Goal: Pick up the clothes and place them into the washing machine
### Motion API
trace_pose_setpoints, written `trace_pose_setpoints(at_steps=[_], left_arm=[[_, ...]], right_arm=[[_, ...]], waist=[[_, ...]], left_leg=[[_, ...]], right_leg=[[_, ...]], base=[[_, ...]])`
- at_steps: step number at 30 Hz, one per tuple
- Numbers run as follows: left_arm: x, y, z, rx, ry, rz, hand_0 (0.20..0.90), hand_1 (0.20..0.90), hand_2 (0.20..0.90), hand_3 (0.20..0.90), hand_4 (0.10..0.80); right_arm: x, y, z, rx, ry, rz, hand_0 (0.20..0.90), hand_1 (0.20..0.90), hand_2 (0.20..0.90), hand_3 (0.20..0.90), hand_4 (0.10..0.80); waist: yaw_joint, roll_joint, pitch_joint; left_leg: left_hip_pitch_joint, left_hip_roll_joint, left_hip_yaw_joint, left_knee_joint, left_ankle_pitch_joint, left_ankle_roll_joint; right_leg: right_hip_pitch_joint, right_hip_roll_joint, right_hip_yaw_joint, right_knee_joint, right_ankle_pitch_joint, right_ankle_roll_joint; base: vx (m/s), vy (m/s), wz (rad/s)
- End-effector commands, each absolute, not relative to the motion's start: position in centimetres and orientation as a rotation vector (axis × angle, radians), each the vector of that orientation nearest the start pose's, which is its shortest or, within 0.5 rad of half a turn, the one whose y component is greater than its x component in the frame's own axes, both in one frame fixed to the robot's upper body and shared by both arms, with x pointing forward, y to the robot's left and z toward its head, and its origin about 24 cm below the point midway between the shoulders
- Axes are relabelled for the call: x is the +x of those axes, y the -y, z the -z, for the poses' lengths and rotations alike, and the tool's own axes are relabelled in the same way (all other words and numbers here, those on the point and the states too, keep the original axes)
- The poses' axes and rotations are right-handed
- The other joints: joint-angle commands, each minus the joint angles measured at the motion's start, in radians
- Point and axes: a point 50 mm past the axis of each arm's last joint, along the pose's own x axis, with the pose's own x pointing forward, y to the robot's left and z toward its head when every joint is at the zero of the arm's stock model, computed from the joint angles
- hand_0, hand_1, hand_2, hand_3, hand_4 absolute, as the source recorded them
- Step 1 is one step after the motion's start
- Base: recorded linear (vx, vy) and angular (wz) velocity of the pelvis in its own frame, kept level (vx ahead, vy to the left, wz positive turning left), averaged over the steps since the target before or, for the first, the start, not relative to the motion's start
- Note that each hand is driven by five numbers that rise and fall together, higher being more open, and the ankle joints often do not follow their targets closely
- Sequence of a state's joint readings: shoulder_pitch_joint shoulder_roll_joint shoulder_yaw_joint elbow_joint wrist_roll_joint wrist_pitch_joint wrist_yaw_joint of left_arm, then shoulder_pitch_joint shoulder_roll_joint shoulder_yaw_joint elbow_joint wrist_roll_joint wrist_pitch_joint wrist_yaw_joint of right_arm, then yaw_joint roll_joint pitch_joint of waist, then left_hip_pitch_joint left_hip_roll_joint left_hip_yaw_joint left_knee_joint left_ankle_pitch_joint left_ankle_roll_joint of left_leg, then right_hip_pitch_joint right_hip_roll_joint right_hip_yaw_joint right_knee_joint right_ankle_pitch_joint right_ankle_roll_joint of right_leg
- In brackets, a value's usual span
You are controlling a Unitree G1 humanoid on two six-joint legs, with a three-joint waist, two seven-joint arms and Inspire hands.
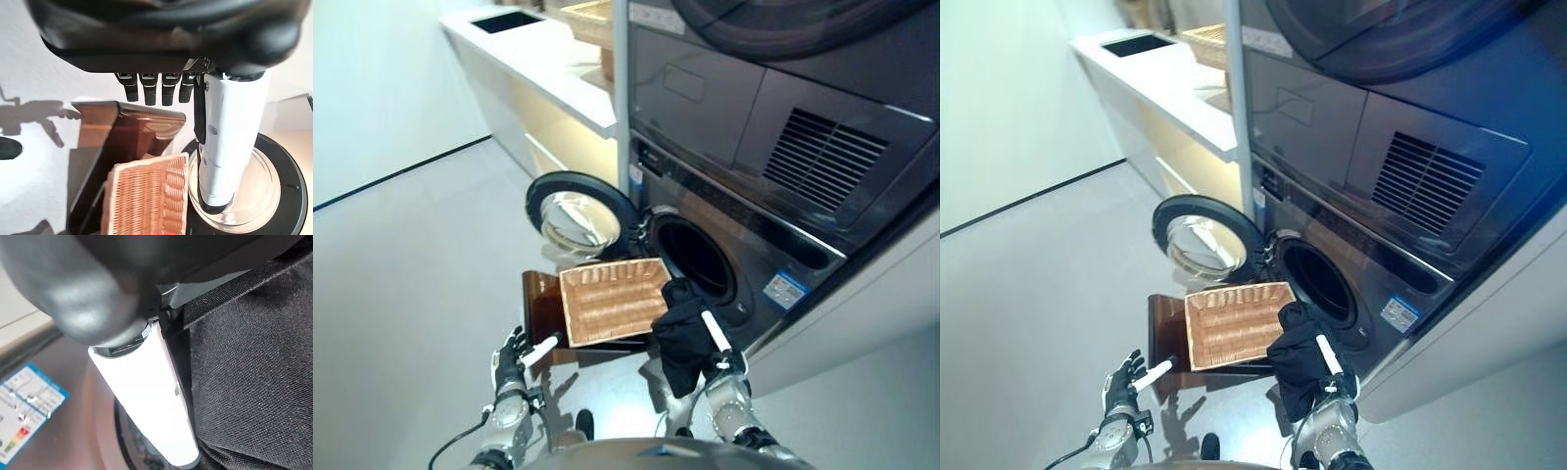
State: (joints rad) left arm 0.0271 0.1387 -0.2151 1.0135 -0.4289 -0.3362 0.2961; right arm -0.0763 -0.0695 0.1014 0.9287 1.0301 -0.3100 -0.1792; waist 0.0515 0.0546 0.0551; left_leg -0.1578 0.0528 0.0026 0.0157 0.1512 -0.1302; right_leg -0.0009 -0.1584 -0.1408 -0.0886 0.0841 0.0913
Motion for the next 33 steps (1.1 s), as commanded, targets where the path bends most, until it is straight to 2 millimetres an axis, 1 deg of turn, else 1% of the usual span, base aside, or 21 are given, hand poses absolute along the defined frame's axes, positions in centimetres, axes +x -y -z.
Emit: trace_pose_setpoints(at_steps=[1,3,4,7,9,10,11,13,14,16,18,21,25,26,27,28,29,30,31,32,33], left_arm=[[17.2,-20.4,11.1,-0.041,-0.541,-0.401,0.9,0.9,0.9,0.9,0.8],[16.9,-20.1,11.3,-0.042,-0.547,-0.389,0.9,0.9,0.9,0.9,0.8],[16.5,-20.1,11.5,-0.031,-0.562,-0.378,0.9,0.9,0.9,0.9,0.8],[16.2,-20.4,11.6,-0.038,-0.567,-0.387,0.9,0.9,0.9,0.9,0.8],[16.7,-20.7,11.2,-0.023,-0.549,-0.379,0.9,0.9,0.9,0.9,0.8],[17.1,-20.9,11.0,-0.02,-0.534,-0.384,0.9,0.9,0.9,0.9,0.8],[17.8,-21.3,10.6,-0.027,-0.506,-0.407,0.9,0.9,0.9,0.9,0.8],[18.4,-21.4,10.3,-0.034,-0.485,-0.423,0.9,0.9,0.9,0.9,0.8],[18.4,-21.4,10.3,-0.034,-0.484,-0.423,0.9,0.9,0.9,0.9,0.8],[18.9,-21.6,9.9,-0.037,-0.466,-0.435,0.9,0.9,0.9,0.9,0.8],[18.8,-21.5,10.0,-0.043,-0.468,-0.441,0.9,0.9,0.9,0.9,0.8],[18.0,-20.9,10.7,-0.049,-0.512,-0.43,0.9,0.9,0.9,0.9,0.8],[17.8,-21.1,10.9,-0.049,-0.523,-0.444,0.9,0.9,0.9,0.9,0.8],[17.7,-21.2,11.0,-0.05,-0.528,-0.452,0.9,0.9,0.9,0.9,0.8],[17.9,-21.2,10.7,-0.056,-0.513,-0.451,0.9,0.9,0.9,0.9,0.8],[18.3,-21.2,10.4,-0.059,-0.496,-0.446,0.9,0.9,0.9,0.9,0.8],[18.6,-21.2,10.3,-0.056,-0.492,-0.442,0.9,0.9,0.9,0.9,0.8],[18.5,-21.2,10.4,-0.053,-0.501,-0.441,0.9,0.9,0.9,0.9,0.8],[18.5,-21.2,10.4,-0.053,-0.5,-0.441,0.9,0.9,0.9,0.9,0.8],[18.0,-21.6,10.8,-0.039,-0.53,-0.467,0.9,0.9,0.9,0.9,0.8],[17.9,-21.8,10.9,-0.033,-0.536,-0.48,0.9,0.9,0.9,0.9,0.8]], right_arm=[[23.5,18.4,7.8,0.778,-0.332,0.588,0.2,0.2,0.2,0.2,0.3],[23.9,18.8,7.4,0.778,-0.307,0.592,0.2,0.2,0.2,0.2,0.3],[24.4,19.2,6.9,0.782,-0.284,0.607,0.2,0.2,0.2,0.2,0.3],[25.6,19.3,6.1,0.791,-0.251,0.6,0.2,0.2,0.2,0.2,0.3],[26.8,18.8,5.3,0.806,-0.235,0.582,0.2,0.2,0.2,0.2,0.3],[27.5,18.5,4.8,0.805,-0.22,0.561,0.2,0.2,0.2,0.2,0.3],[28.4,18.2,4.0,0.804,-0.203,0.543,0.2,0.2,0.2,0.2,0.3],[29.0,17.9,3.7,0.801,-0.207,0.538,0.2,0.2,0.2,0.2,0.3],[29.0,18.0,3.7,0.802,-0.206,0.539,0.2,0.2,0.2,0.2,0.3],[28.4,17.6,4.3,0.804,-0.236,0.546,0.2,0.2,0.2,0.2,0.3],[28.2,17.5,4.6,0.796,-0.249,0.542,0.2,0.2,0.2,0.2,0.3],[26.9,17.8,5.8,0.78,-0.288,0.559,0.2,0.2,0.2,0.2,0.3],[25.8,17.3,6.7,0.788,-0.317,0.557,0.2,0.2,0.2,0.2,0.3],[25.2,17.1,7.1,0.774,-0.332,0.553,0.2,0.2,0.2,0.2,0.3],[24.4,16.9,7.5,0.799,-0.339,0.555,0.2,0.2,0.2,0.2,0.3],[24.3,16.8,7.6,0.812,-0.338,0.553,0.2,0.2,0.2,0.2,0.3],[24.1,17.0,7.7,0.803,-0.344,0.558,0.2,0.2,0.2,0.2,0.3],[23.9,17.3,8.0,0.798,-0.353,0.57,0.2,0.2,0.2,0.2,0.3],[23.9,17.3,7.9,0.798,-0.352,0.569,0.2,0.2,0.2,0.2,0.3],[23.7,17.2,8.2,0.792,-0.366,0.566,0.2,0.2,0.2,0.2,0.3],[23.4,17.1,8.3,0.788,-0.371,0.555,0.2,0.2,0.2,0.2,0.3]], waist=[[0.007,0.002,-0.024],[-0.001,0.017,-0.027],[0.001,0.025,-0.02],[0.027,0.035,-0.002],[0.04,0.046,0.036],[0.041,0.053,0.058],[0.048,0.061,0.073],[0.065,0.054,0.066],[0.066,0.055,0.066],[0.059,0.031,0.069],[0.063,0.023,0.064],[0.046,0.014,0.033],[0.034,-0.003,0.037],[0.036,-0.007,0.045],[0.054,-0.014,0.079],[0.06,-0.021,0.097],[0.065,-0.031,0.107],[0.068,-0.035,0.104],[0.066,-0.038,0.1],[0.076,-0.027,0.073],[0.086,-0.022,0.055]], left_leg=[[-0.029,0.007,0.012,-0.048,-0.047,0.049],[-0.023,0.004,0.029,-0.057,-0.044,0.052],[-0.033,-0.016,0.035,-0.024,-0.067,0.064],[-0.043,-0.037,0.052,0.024,-0.114,0.098],[-0.034,-0.033,0.071,0.018,-0.118,0.118],[-0.037,-0.028,0.075,0.013,-0.109,0.119],[-0.042,-0.03,0.078,-0.001,-0.1,0.115],[-0.031,-0.035,0.092,-0.045,-0.095,0.099],[-0.029,-0.034,0.093,-0.049,-0.095,0.099],[-0.001,-0.029,0.082,-0.058,-0.103,0.091],[0.009,-0.025,0.084,-0.065,-0.105,0.087],[0.023,0.006,0.075,-0.04,-0.118,0.067],[0.001,0.045,0.047,0.096,-0.142,0.057],[-0.025,0.068,0.032,0.207,-0.115,0.053],[-0.147,0.102,-0.021,0.453,0.015,0.059],[-0.225,0.082,-0.044,0.542,0.054,0.071],[-0.279,0.052,-0.04,0.638,0.037,0.076],[-0.304,0.029,-0.048,0.666,0.012,0.079],[-0.307,0.026,-0.047,0.66,0.018,0.08],[-0.289,0.013,-0.02,0.507,-0.011,0.067],[-0.262,0.023,0.009,0.327,-0.012,0.062]], right_leg=[[0.002,-0.004,0.038,0.005,-0.051,0.02],[-0.015,-0.011,0.045,0.009,-0.053,0.021],[-0.031,-0.038,0.057,0.011,-0.047,0.031],[-0.085,-0.066,0.084,0.11,-0.062,0.038],[-0.195,-0.046,0.106,0.26,-0.059,0.048],[-0.247,-0.036,0.117,0.302,-0.055,0.053],[-0.281,-0.048,0.108,0.293,-0.046,0.053],[-0.289,-0.098,0.06,0.17,0.014,0.051],[-0.284,-0.096,0.059,0.158,0.02,0.052],[-0.239,-0.095,0.11,0.086,0.043,0.052],[-0.227,-0.101,0.088,0.066,0.057,0.059],[-0.175,-0.072,0.071,0.019,0.048,0.05],[-0.13,-0.032,0.065,0.027,0.008,0.018],[-0.108,-0.011,0.062,0.036,-0.014,-0.005],[-0.066,0.014,0.049,0.057,-0.044,-0.051],[-0.06,0.015,0.035,0.068,-0.052,-0.07],[-0.052,0.011,0.033,0.078,-0.061,-0.082],[-0.049,0.007,0.041,0.083,-0.068,-0.076],[-0.054,0.004,0.041,0.083,-0.066,-0.076],[-0.03,0.011,0.054,0.073,-0.081,-0.053],[-0.005,0.016,0.065,0.057,-0.097,-0.039]], base=[[0.059,0.089,-0.16],[0.08,0.165,-0.46],[0.115,0.208,-0.43],[0.1,0.181,-0.23],[-0.066,0.113,-0.38],[-0.16,0.087,-0.6],[-0.091,0.043,-0.67],[0.046,-0.052,-0.47],[0.116,-0.125,-0.32],[0.175,-0.166,-0.22],[0.119,-0.118,0.13],[0.171,-0.239,0.09],[0.064,-0.227,0.2],[0.054,-0.327,0.15],[0.024,-0.405,0.29],[0.01,-0.345,0.2],[0.039,-0.133,0.22],[0.066,-0.053,0.24],[0.263,0.091,0.12],[0.407,0.161,-0.22],[0.532,0.216,-0.85]])
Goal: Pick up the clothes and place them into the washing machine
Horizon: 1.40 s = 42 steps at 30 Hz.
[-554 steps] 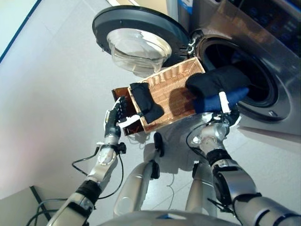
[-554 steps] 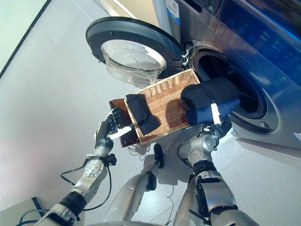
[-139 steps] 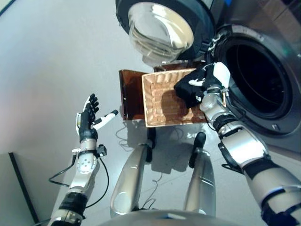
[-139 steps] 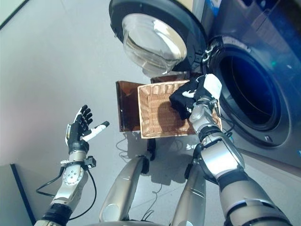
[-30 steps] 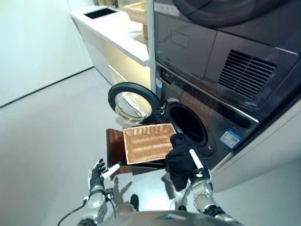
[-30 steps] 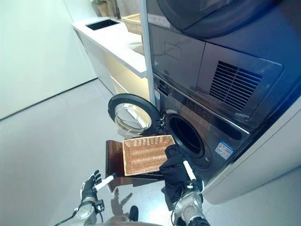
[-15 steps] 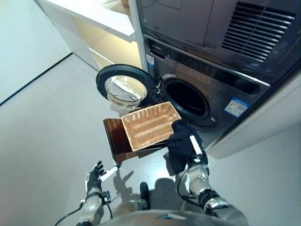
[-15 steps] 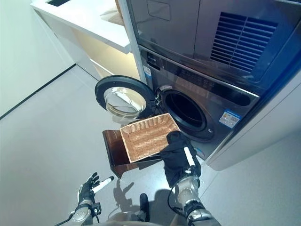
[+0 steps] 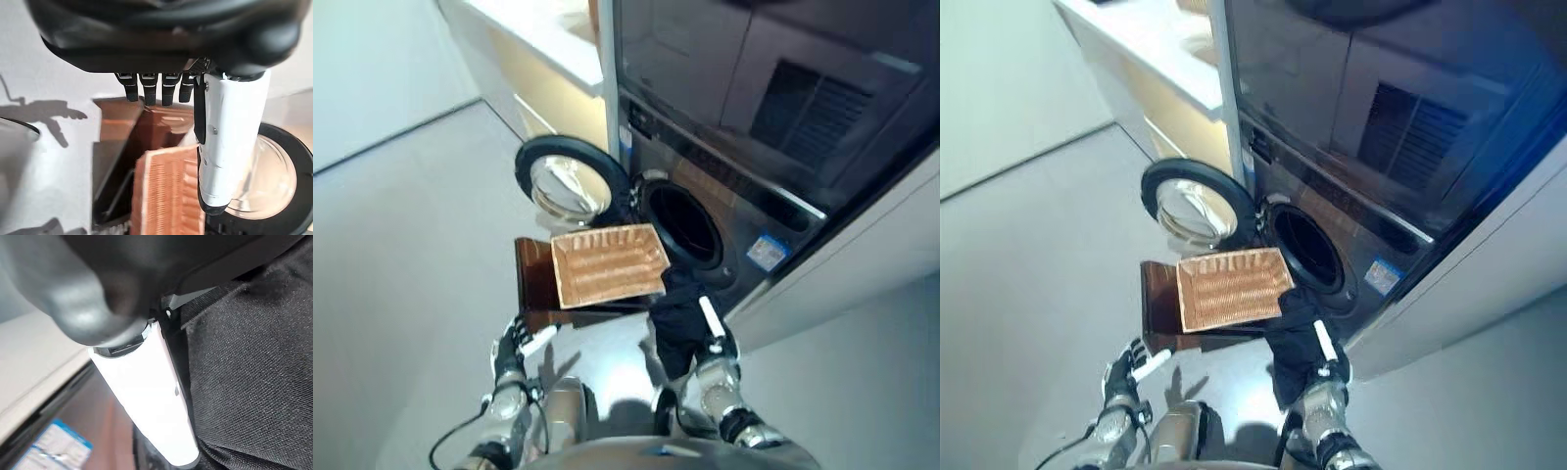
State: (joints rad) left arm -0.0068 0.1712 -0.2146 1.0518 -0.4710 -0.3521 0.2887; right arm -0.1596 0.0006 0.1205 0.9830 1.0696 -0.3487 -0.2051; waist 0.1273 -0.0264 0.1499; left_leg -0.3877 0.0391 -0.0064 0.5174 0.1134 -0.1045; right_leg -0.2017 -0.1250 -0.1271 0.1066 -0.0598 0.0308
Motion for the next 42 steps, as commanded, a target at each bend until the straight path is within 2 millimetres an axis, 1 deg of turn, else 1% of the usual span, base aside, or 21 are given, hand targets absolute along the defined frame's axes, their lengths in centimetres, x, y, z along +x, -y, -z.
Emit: trace_pose_setpoints(at_steps=[1,3,4,5,6,7,9,11,14,17,18,19,22,24,28,32,34,36,39,41,42], left_arm=[[18.0,-21.9,10.9,-0.035,-0.538,-0.486,0.9,0.9,0.9,0.9,0.8],[18.1,-21.8,11.0,-0.036,-0.546,-0.482,0.9,0.9,0.9,0.9,0.8],[17.9,-21.7,11.1,-0.037,-0.553,-0.483,0.9,0.9,0.9,0.9,0.8],[17.7,-21.7,11.2,-0.033,-0.563,-0.486,0.9,0.9,0.9,0.9,0.8],[18.2,-22.0,11.0,-0.019,-0.555,-0.487,0.9,0.9,0.9,0.9,0.8],[18.5,-22.0,10.7,-0.012,-0.54,-0.471,0.9,0.9,0.9,0.9,0.8],[19.3,-22.1,10.2,0.004,-0.514,-0.445,0.9,0.9,0.9,0.9,0.8],[19.9,-22.3,9.8,0.017,-0.495,-0.437,0.9,0.9,0.9,0.9,0.8],[20.0,-22.6,10.0,0.059,-0.52,-0.441,0.9,0.9,0.9,0.9,0.8],[19.5,-22.9,10.4,0.057,-0.54,-0.457,0.9,0.9,0.9,0.9,0.8],[19.3,-23.3,10.5,0.055,-0.547,-0.474,0.9,0.9,0.9,0.9,0.8],[18.7,-23.7,10.8,0.053,-0.576,-0.508,0.9,0.9,0.9,0.9,0.8],[17.8,-23.7,11.3,0.032,-0.601,-0.532,0.9,0.9,0.9,0.9,0.8],[17.0,-23.1,11.8,0.004,-0.619,-0.52,0.9,0.9,0.9,0.9,0.8],[18.3,-22.0,10.5,-0.061,-0.509,-0.487,0.9,0.9,0.9,0.9,0.8],[20.4,-21.1,8.2,-0.088,-0.362,-0.43,0.9,0.9,0.9,0.9,0.8],[20.1,-21.1,8.0,-0.078,-0.35,-0.425,0.9,0.9,0.9,0.9,0.8],[20.2,-21.1,7.4,-0.079,-0.311,-0.424,0.9,0.9,0.9,0.9,0.8],[21.5,-21.6,5.1,-0.098,-0.185,-0.432,0.9,0.9,0.9,0.9,0.8],[22.3,-21.9,3.3,-0.135,-0.084,-0.451,0.9,0.9,0.9,0.9,0.8],[22.4,-21.9,3.3,-0.136,-0.083,-0.451,0.9,0.9,0.9,0.9,0.8]], right_arm=[[23.3,17.1,8.3,0.787,-0.372,0.545,0.2,0.2,0.2,0.2,0.3],[23.3,17.1,8.2,0.764,-0.375,0.524,0.2,0.2,0.2,0.2,0.3],[23.2,16.9,8.3,0.742,-0.388,0.509,0.2,0.2,0.2,0.2,0.3],[22.9,16.6,8.5,0.737,-0.397,0.497,0.2,0.2,0.2,0.2,0.3],[22.8,16.6,8.5,0.735,-0.394,0.496,0.2,0.2,0.2,0.2,0.3],[22.9,16.4,8.5,0.753,-0.391,0.493,0.2,0.2,0.2,0.2,0.3],[23.6,16.1,8.1,0.768,-0.378,0.474,0.2,0.2,0.2,0.2,0.3],[24.2,15.9,7.8,0.775,-0.369,0.46,0.2,0.2,0.2,0.2,0.3],[24.2,16.3,8.0,0.785,-0.379,0.492,0.2,0.2,0.2,0.2,0.3],[24.3,16.3,8.1,0.796,-0.385,0.508,0.2,0.2,0.2,0.2,0.3],[24.0,16.4,8.3,0.788,-0.396,0.513,0.2,0.2,0.2,0.2,0.3],[23.6,16.1,8.7,0.784,-0.421,0.512,0.2,0.2,0.2,0.2,0.3],[22.7,16.0,9.2,0.775,-0.443,0.514,0.2,0.2,0.2,0.2,0.3],[21.9,16.1,9.4,0.782,-0.447,0.512,0.2,0.2,0.2,0.2,0.3],[22.1,16.1,8.6,0.799,-0.396,0.51,0.2,0.2,0.2,0.2,0.3],[22.7,17.5,7.6,0.794,-0.324,0.542,0.2,0.2,0.2,0.2,0.3],[23.1,18.0,7.4,0.786,-0.307,0.558,0.2,0.2,0.2,0.2,0.3],[24.2,18.2,6.4,0.787,-0.263,0.55,0.2,0.2,0.2,0.2,0.3],[27.3,17.5,3.7,0.802,-0.168,0.492,0.2,0.2,0.2,0.2,0.3],[29.2,17.0,1.7,0.787,-0.11,0.445,0.2,0.2,0.2,0.2,0.3],[29.3,17.0,1.6,0.787,-0.109,0.445,0.2,0.2,0.2,0.2,0.3]], waist=[[0.014,0.065,-0.055],[0.014,0.076,-0.084],[0.02,0.077,-0.092],[0.022,0.071,-0.098],[0.011,0.055,-0.092],[0.009,0.046,-0.082],[-0.009,0.066,-0.054],[-0.029,0.098,-0.031],[-0.037,0.096,-0.028],[-0.044,0.087,-0.035],[-0.039,0.075,-0.042],[-0.016,0.042,-0.057],[-0.004,0.021,-0.072],[-0.007,0.012,-0.098],[-0.022,0.015,-0.112],[-0.039,0.033,-0.099],[-0.04,0.047,-0.112],[-0.035,0.061,-0.113],[-0.015,0.083,-0.045],[0.023,0.093,-0.003],[0.025,0.092,-0.005]], left_leg=[[-0.018,0.041,0.023,-0.296,0.028,0.032],[0.05,0.027,0.069,-0.505,0.057,0.032],[0.096,-0.002,0.037,-0.557,0.061,0.045],[0.099,-0.016,0.018,-0.53,0.051,0.056],[0.105,-0.028,0.042,-0.493,0.018,0.073],[0.116,-0.048,0.043,-0.468,-0.009,0.101],[0.17,-0.07,0.029,-0.491,-0.025,0.14],[0.205,-0.058,0.02,-0.513,-0.013,0.149],[0.25,-0.055,0.017,-0.564,0.001,0.127],[0.273,-0.051,-0.003,-0.578,-0.007,0.114],[0.282,-0.048,-0.006,-0.579,-0.027,0.105],[0.29,-0.049,-0.002,-0.573,-0.054,0.092],[0.298,-0.041,-0.014,-0.568,-0.06,0.083],[0.316,-0.032,-0.009,-0.591,-0.064,0.071],[0.298,-0.015,-0.019,-0.592,-0.06,0.049],[0.259,-0.017,-0.002,-0.577,-0.046,0.043],[0.257,-0.022,-0.006,-0.595,-0.05,0.047],[0.253,-0.029,0.001,-0.597,-0.058,0.056],[0.206,-0.04,0.02,-0.568,-0.073,0.083],[0.158,-0.041,0.044,-0.54,-0.081,0.088],[0.152,-0.041,0.045,-0.537,-0.081,0.088]], right_leg=[[0.207,-0.012,0.061,-0.149,0.04,0.032],[0.248,-0.006,0.063,-0.163,0.009,0.052],[0.252,-0.01,0.069,-0.142,-0.006,0.057],[0.252,-0.013,0.069,-0.09,-0.021,0.06],[0.25,-0.025,0.062,0.007,-0.041,0.067],[0.214,-0.034,0.076,0.139,-0.007,0.075],[0.076,-0.013,0.112,0.368,0.082,0.084],[-0.019,0.039,0.131,0.479,0.111,0.083],[-0.02,-0.016,0.028,0.325,0.081,0.073],[0.009,-0.026,0.017,0.174,0.082,0.075],[0.018,-0.043,0.014,0.055,0.095,0.081],[0.06,-0.085,-0.011,-0.075,0.155,0.098],[0.101,-0.082,0.003,-0.121,0.178,0.106],[0.132,-0.079,-0.022,-0.171,0.188,0.111],[0.144,-0.061,-0.044,-0.193,0.17,0.1],[0.147,-0.081,-0.089,-0.194,0.167,0.102],[0.139,-0.084,-0.09,-0.194,0.162,0.109],[0.12,-0.09,-0.074,-0.187,0.162,0.112],[-0.025,-0.109,-0.045,-0.018,0.136,0.107],[-0.121,-0.143,-0.099,0.04,0.158,0.115],[-0.128,-0.144,-0.097,0.043,0.158,0.116]], base=[[0.47,0.189,-0.99],[0.412,0.16,-0.14],[0.398,0.164,0.55],[0.371,0.155,0.21],[0.338,0.166,-0.22],[0.273,0.175,-0.54],[0.23,0.219,-0.55],[0.182,0.161,-0.3],[0.23,-0.019,0.16],[0.157,-0.09,0.29],[0.167,-0.228,0.28],[0.164,-0.226,0.16],[0.134,-0.172,0.01],[0.13,-0.098,0.05],[0.047,-0.097,0.14],[0.001,-0.006,0.33],[0.07,0.06,0.48],[0.056,0.094,-0.03],[-0.157,0.145,-0.45],[-0.197,0.131,-0.47],[-0.121,0.059,-0.51]])
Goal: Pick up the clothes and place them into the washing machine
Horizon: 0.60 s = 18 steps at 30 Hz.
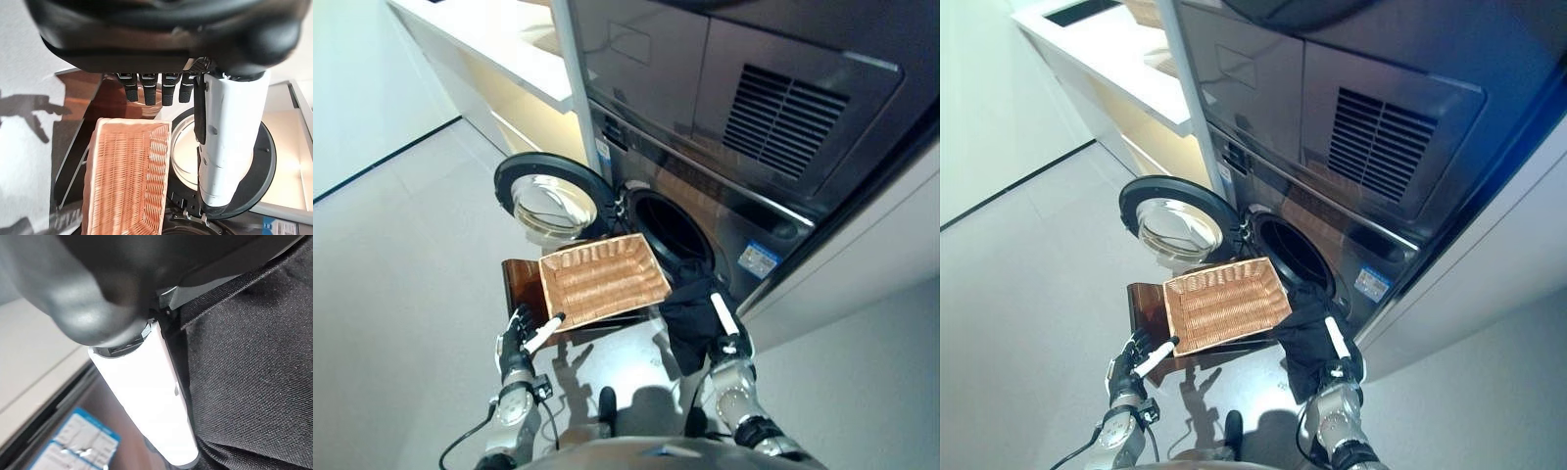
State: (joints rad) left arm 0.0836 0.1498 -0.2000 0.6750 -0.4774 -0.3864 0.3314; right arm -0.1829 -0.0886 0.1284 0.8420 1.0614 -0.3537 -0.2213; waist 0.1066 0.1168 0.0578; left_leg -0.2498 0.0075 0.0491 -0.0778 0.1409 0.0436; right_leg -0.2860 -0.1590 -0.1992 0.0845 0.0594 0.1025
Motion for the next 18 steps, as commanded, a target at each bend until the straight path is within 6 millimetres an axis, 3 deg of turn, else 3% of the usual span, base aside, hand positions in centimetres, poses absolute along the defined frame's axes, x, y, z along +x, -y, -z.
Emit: trace_pose_setpoints(at_steps=[1,3,4,5,6,8,10,12,14,15,16,18], left_arm=[[22.7,-21.8,2.5,-0.147,-0.041,-0.454,0.9,0.9,0.9,0.9,0.8],[24.0,-20.6,0.5,-0.148,0.054,-0.386,0.9,0.9,0.9,0.9,0.8],[24.0,-20.6,0.5,-0.148,0.055,-0.386,0.9,0.9,0.9,0.9,0.8],[24.9,-19.7,-0.9,-0.152,0.117,-0.34,0.9,0.9,0.9,0.9,0.8],[24.9,-19.6,-0.9,-0.151,0.118,-0.34,0.9,0.9,0.9,0.9,0.8],[25.5,-18.4,-2.9,-0.153,0.204,-0.256,0.9,0.9,0.9,0.9,0.8],[25.6,-18.2,-3.4,-0.151,0.226,-0.24,0.9,0.9,0.9,0.9,0.8],[25.4,-18.0,-4.9,-0.128,0.301,-0.193,0.9,0.9,0.9,0.9,0.8],[25.4,-18.0,-5.5,-0.116,0.33,-0.182,0.9,0.9,0.9,0.9,0.8],[25.5,-18.0,-5.6,-0.116,0.332,-0.181,0.9,0.9,0.9,0.9,0.8],[25.5,-17.9,-6.5,-0.096,0.376,-0.161,0.9,0.9,0.9,0.9,0.8],[25.4,-17.8,-6.8,-0.088,0.39,-0.15,0.9,0.9,0.9,0.9,0.8]], right_arm=[[30.2,16.7,0.8,0.786,-0.09,0.436,0.2,0.2,0.2,0.2,0.3],[31.6,17.1,-0.7,0.8,-0.037,0.469,0.2,0.2,0.2,0.2,0.3],[31.6,17.1,-0.8,0.8,-0.037,0.469,0.2,0.2,0.2,0.2,0.3],[32.7,17.2,-2.2,0.813,0.007,0.47,0.2,0.2,0.2,0.2,0.3],[32.7,17.2,-2.2,0.813,0.008,0.47,0.2,0.2,0.2,0.2,0.3],[34.3,18.1,-4.7,0.819,0.085,0.494,0.2,0.2,0.2,0.2,0.3],[34.9,18.5,-5.6,0.817,0.108,0.505,0.2,0.2,0.2,0.2,0.3],[36.7,19.6,-8.7,0.838,0.193,0.528,0.2,0.2,0.2,0.2,0.3],[37.5,20.5,-10.7,0.862,0.249,0.554,0.2,0.2,0.2,0.2,0.3],[37.5,20.5,-10.8,0.863,0.251,0.554,0.2,0.2,0.2,0.2,0.3],[38.2,21.3,-12.8,0.875,0.303,0.563,0.2,0.2,0.2,0.2,0.3],[38.3,22.0,-13.4,0.871,0.321,0.58,0.2,0.2,0.2,0.2,0.3]], waist=[[0.067,-0.051,0.097],[0.077,-0.048,0.124],[0.077,-0.048,0.126],[0.074,-0.034,0.144],[0.074,-0.034,0.144],[0.075,-0.015,0.164],[0.08,-0.009,0.165],[0.101,0.016,0.175],[0.113,0.029,0.18],[0.114,0.028,0.179],[0.13,0.043,0.183],[0.137,0.047,0.182]], left_leg=[[-0.016,-0.009,0.006,0.082,-0.11,-0.064],[-0.056,-0.022,-0.004,0.141,-0.135,-0.057],[-0.056,-0.022,-0.004,0.142,-0.136,-0.057],[-0.077,-0.026,-0.008,0.136,-0.131,-0.058],[-0.079,-0.026,-0.009,0.137,-0.131,-0.058],[-0.132,-0.031,-0.014,0.151,-0.125,-0.061],[-0.155,-0.033,-0.014,0.162,-0.126,-0.06],[-0.213,-0.037,-0.02,0.177,-0.123,-0.059],[-0.249,-0.038,-0.025,0.182,-0.119,-0.058],[-0.253,-0.038,-0.024,0.184,-0.12,-0.058],[-0.279,-0.043,-0.031,0.183,-0.115,-0.056],[-0.293,-0.045,-0.034,0.18,-0.113,-0.055]], right_leg=[[-0.067,-0.13,-0.079,0.061,0.057,0.047],[-0.059,-0.13,-0.069,0.049,0.051,0.036],[-0.059,-0.13,-0.07,0.05,0.05,0.035],[-0.085,-0.138,-0.083,0.062,0.045,0.034],[-0.088,-0.139,-0.083,0.064,0.044,0.034],[-0.139,-0.152,-0.088,0.096,0.032,0.032],[-0.162,-0.155,-0.084,0.106,0.029,0.031],[-0.226,-0.165,-0.078,0.147,0.022,0.035],[-0.269,-0.168,-0.069,0.176,0.018,0.038],[-0.275,-0.169,-0.068,0.179,0.017,0.038],[-0.309,-0.178,-0.065,0.207,0.014,0.045],[-0.327,-0.183,-0.062,0.217,0.009,0.047]], base=[[-0.004,-0.057,-0.56],[-0.007,-0.079,-0.42],[-0.088,-0.009,0.19],[-0.06,0.0,0.43],[-0.109,-0.002,0.31],[-0.091,0.011,0.2],[-0.064,0.02,0.18],[-0.08,0.044,0.2],[-0.053,0.018,0.15],[-0.03,0.042,0.06],[-0.008,0.038,0.09],[0.002,0.03,0.17]])
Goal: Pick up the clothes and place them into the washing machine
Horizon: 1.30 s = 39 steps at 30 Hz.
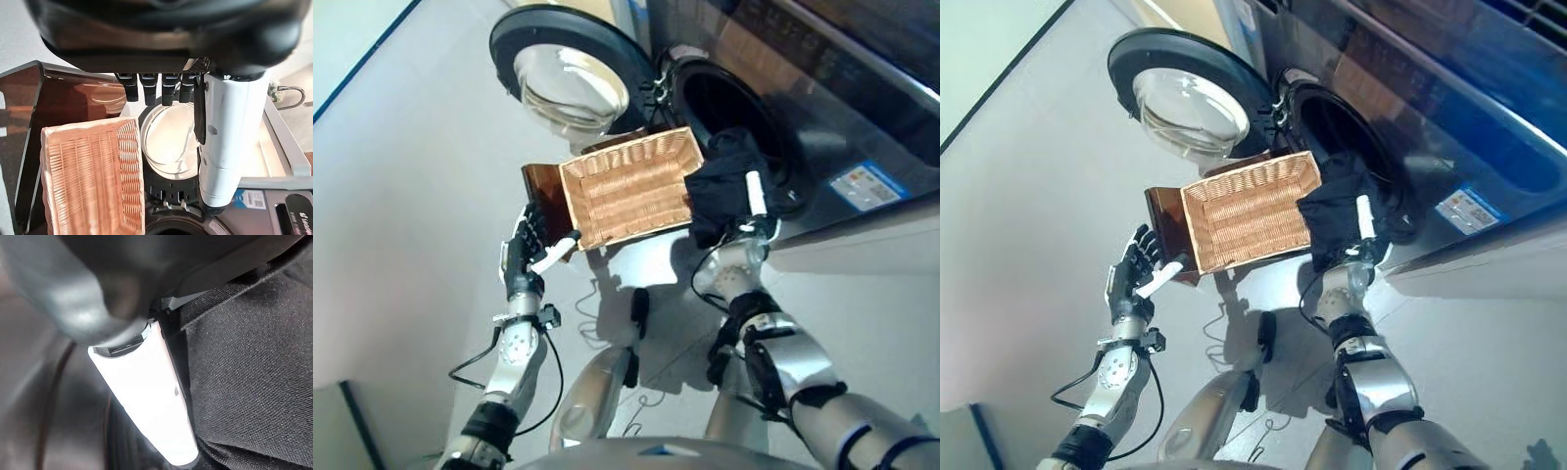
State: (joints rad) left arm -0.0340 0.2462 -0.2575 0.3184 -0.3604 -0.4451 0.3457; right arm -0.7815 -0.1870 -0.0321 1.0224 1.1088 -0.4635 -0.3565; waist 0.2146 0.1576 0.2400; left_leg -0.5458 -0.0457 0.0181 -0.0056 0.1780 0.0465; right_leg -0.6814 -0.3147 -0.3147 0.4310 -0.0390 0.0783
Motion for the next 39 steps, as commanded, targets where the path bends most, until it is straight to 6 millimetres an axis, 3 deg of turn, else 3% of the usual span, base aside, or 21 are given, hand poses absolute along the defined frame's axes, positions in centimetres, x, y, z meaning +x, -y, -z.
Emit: trace_pose_setpoints(at_steps=[1,3,4,7,8,11,12,17,19,20,25,28,29,31,34,35,39], left_arm=[[25.3,-17.7,-7.6,-0.077,0.428,-0.133,0.9,0.9,0.9,0.9,0.8],[25.2,-17.6,-7.9,-0.07,0.442,-0.126,0.9,0.9,0.9,0.9,0.8],[25.0,-17.6,-8.4,-0.053,0.47,-0.12,0.9,0.9,0.9,0.9,0.8],[24.8,-17.4,-8.7,-0.043,0.488,-0.106,0.9,0.9,0.9,0.9,0.8],[24.5,-17.2,-8.9,-0.036,0.502,-0.089,0.9,0.9,0.9,0.9,0.8],[24.2,-17.4,-8.9,-0.016,0.507,-0.09,0.9,0.9,0.9,0.9,0.8],[24.2,-17.3,-8.9,-0.017,0.508,-0.088,0.9,0.9,0.9,0.9,0.8],[23.6,-17.0,-9.0,0.001,0.512,-0.039,0.9,0.9,0.9,0.9,0.8],[23.5,-16.9,-9.0,0.008,0.509,-0.023,0.9,0.9,0.9,0.9,0.8],[23.4,-16.8,-8.8,0.018,0.498,-0.001,0.9,0.9,0.9,0.9,0.8],[23.0,-16.7,-6.8,0.07,0.4,0.067,0.9,0.9,0.9,0.9,0.8],[22.8,-16.8,-4.5,0.147,0.294,0.108,0.9,0.9,0.9,0.9,0.8],[22.3,-17.1,-2.6,0.201,0.198,0.134,0.9,0.9,0.9,0.9,0.8],[22.1,-17.2,-1.8,0.223,0.166,0.149,0.9,0.9,0.9,0.9,0.8],[21.5,-18.1,0.4,0.28,0.055,0.149,0.9,0.9,0.9,0.9,0.8],[20.8,-18.8,2.0,0.301,-0.027,0.132,0.9,0.9,0.9,0.9,0.8],[19.9,-19.7,3.7,0.284,-0.11,0.073,0.9,0.9,0.9,0.9,0.8]], right_arm=[[38.6,23.5,-15.4,0.888,0.377,0.611,0.2,0.2,0.2,0.2,0.3],[38.7,24.0,-16.0,0.896,0.398,0.624,0.2,0.2,0.2,0.2,0.3],[38.7,25.4,-17.9,0.902,0.456,0.649,0.2,0.2,0.2,0.2,0.3],[38.5,27.1,-19.3,0.888,0.499,0.68,0.2,0.2,0.2,0.2,0.3],[38.2,28.4,-20.7,0.886,0.547,0.702,0.2,0.2,0.2,0.2,0.3],[37.6,30.3,-22.6,0.88,0.61,0.733,0.2,0.2,0.2,0.2,0.3],[37.6,30.4,-22.6,0.879,0.611,0.736,0.2,0.2,0.2,0.2,0.3],[36.4,32.8,-26.3,0.835,0.733,0.749,0.2,0.2,0.2,0.2,0.3],[36.2,33.0,-26.6,0.832,0.745,0.753,0.2,0.2,0.2,0.2,0.3],[36.0,33.3,-27.6,0.818,0.77,0.749,0.2,0.2,0.2,0.2,0.3],[35.2,34.0,-30.5,0.774,0.843,0.734,0.2,0.2,0.2,0.2,0.3],[34.8,34.3,-31.6,0.765,0.876,0.725,0.2,0.2,0.2,0.2,0.3],[34.5,34.7,-32.3,0.752,0.89,0.731,0.2,0.2,0.2,0.2,0.3],[34.4,34.8,-32.7,0.744,0.895,0.728,0.2,0.2,0.2,0.2,0.3],[33.8,35.5,-33.6,0.737,0.913,0.749,0.2,0.2,0.2,0.2,0.3],[33.1,36.2,-34.4,0.726,0.939,0.768,0.2,0.2,0.2,0.2,0.3],[31.9,37.3,-35.6,0.726,0.992,0.792,0.2,0.2,0.2,0.2,0.3]], waist=[[0.042,0.025,0.005],[0.045,0.032,0.002],[0.057,0.048,0.005],[0.071,0.056,0.0],[0.08,0.062,-0.006],[0.097,0.073,-0.014],[0.098,0.078,-0.007],[0.116,0.093,-0.024],[0.119,0.099,-0.02],[0.12,0.097,-0.029],[0.12,0.108,-0.032],[0.116,0.112,-0.032],[0.112,0.114,-0.035],[0.112,0.118,-0.036],[0.111,0.131,-0.033],[0.11,0.145,-0.03],[0.12,0.169,-0.042]], left_leg=[[-0.02,0.002,-0.009,0.105,-0.143,-0.057],[-0.033,-0.001,-0.014,0.103,-0.141,-0.057],[-0.054,-0.012,-0.017,0.103,-0.137,-0.055],[-0.072,-0.02,-0.016,0.1,-0.135,-0.052],[-0.074,-0.028,-0.026,0.096,-0.156,-0.055],[-0.083,-0.042,-0.037,0.091,-0.156,-0.053],[-0.094,-0.041,-0.03,0.095,-0.136,-0.05],[-0.085,-0.06,-0.056,0.069,-0.147,-0.051],[-0.091,-0.062,-0.053,0.066,-0.126,-0.048],[-0.079,-0.067,-0.064,0.057,-0.145,-0.05],[-0.08,-0.082,-0.071,0.062,-0.148,-0.048],[-0.086,-0.088,-0.075,0.078,-0.154,-0.048],[-0.086,-0.091,-0.074,0.081,-0.156,-0.049],[-0.087,-0.093,-0.075,0.085,-0.157,-0.049],[-0.095,-0.102,-0.073,0.102,-0.16,-0.052],[-0.108,-0.111,-0.07,0.118,-0.163,-0.056],[-0.142,-0.124,-0.058,0.143,-0.168,-0.062]], right_leg=[[0.043,-0.036,0.052,-0.108,0.105,0.076],[0.029,-0.039,0.055,-0.098,0.098,0.077],[0.004,-0.046,0.059,-0.081,0.094,0.079],[-0.019,-0.056,0.06,-0.066,0.09,0.082],[-0.019,-0.063,0.074,-0.057,0.064,0.095],[-0.021,-0.071,0.076,-0.056,0.057,0.097],[-0.029,-0.073,0.066,-0.056,0.077,0.089],[-0.018,-0.076,0.077,-0.058,0.044,0.097],[-0.022,-0.078,0.066,-0.06,0.062,0.089],[-0.012,-0.077,0.077,-0.057,0.035,0.097],[-0.018,-0.084,0.085,-0.042,0.021,0.092],[-0.022,-0.086,0.094,-0.03,0.016,0.09],[-0.021,-0.088,0.098,-0.027,0.014,0.09],[-0.022,-0.089,0.101,-0.024,0.012,0.089],[-0.026,-0.092,0.111,-0.008,0.005,0.088],[-0.037,-0.098,0.12,0.005,0.004,0.087],[-0.068,-0.108,0.136,0.026,-0.002,0.086]], base=[[0.028,0.032,0.14],[0.04,0.052,0.18],[0.053,0.081,0.28],[0.1,0.057,0.19],[0.183,0.013,0.14],[0.097,0.026,0.35],[0.09,0.021,0.31],[0.1,0.012,0.15],[-0.006,0.015,0.16],[0.049,0.02,0.13],[0.04,0.008,0.03],[0.0,0.0,0.0],[0.0,0.0,0.0],[0.0,0.0,0.0],[-0.004,0.026,0.01],[-0.018,0.043,0.08],[-0.005,0.037,0.27]])
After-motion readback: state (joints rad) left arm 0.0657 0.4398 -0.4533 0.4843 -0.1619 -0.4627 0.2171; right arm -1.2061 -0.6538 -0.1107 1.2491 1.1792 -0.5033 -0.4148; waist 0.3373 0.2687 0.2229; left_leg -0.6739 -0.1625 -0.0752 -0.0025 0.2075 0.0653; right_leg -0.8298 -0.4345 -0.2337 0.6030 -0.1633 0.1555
